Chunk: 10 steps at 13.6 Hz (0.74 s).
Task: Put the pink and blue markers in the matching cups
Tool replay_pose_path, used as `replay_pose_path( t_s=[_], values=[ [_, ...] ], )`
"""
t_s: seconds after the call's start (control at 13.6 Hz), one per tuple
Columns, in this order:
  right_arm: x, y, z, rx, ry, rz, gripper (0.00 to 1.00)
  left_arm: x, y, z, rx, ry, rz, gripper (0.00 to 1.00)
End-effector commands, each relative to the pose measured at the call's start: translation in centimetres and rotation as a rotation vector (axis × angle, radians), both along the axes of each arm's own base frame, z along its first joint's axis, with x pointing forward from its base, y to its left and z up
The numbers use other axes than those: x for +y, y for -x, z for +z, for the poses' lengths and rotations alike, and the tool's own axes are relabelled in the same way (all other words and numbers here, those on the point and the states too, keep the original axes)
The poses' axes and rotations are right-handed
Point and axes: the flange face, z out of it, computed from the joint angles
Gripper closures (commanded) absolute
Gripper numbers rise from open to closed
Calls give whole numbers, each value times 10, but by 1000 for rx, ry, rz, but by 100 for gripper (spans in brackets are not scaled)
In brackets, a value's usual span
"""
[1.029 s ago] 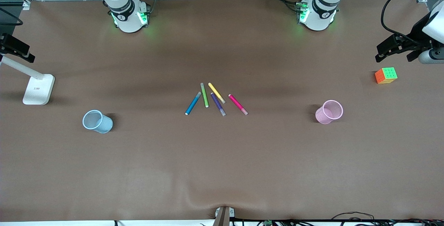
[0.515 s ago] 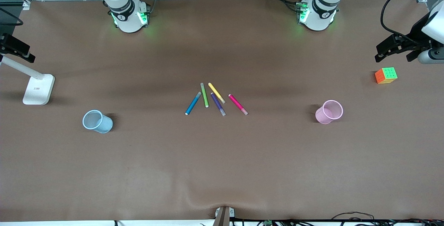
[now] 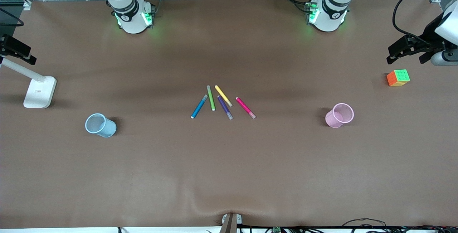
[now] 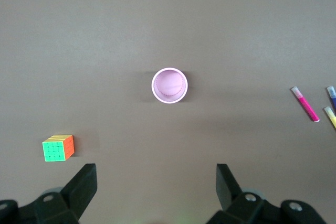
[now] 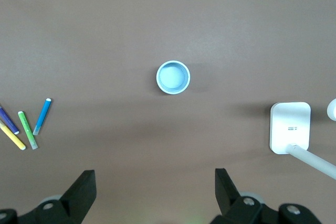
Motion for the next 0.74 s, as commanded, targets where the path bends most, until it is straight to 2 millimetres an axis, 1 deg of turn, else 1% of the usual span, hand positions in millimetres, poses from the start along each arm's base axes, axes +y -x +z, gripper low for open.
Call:
replay_pose_path(
  t_s=[0.0, 0.22, 0.66],
  values=[
    [4, 0, 3, -1, -3, 20, 0, -1, 6, 6, 1, 2, 2, 0],
    [-4, 0, 1, 2, -4, 6, 0, -1, 7, 7, -1, 2, 2, 0],
    [-3, 0, 1, 5, -4, 9, 0, -2, 7, 7, -1, 2, 1, 0]
  ],
)
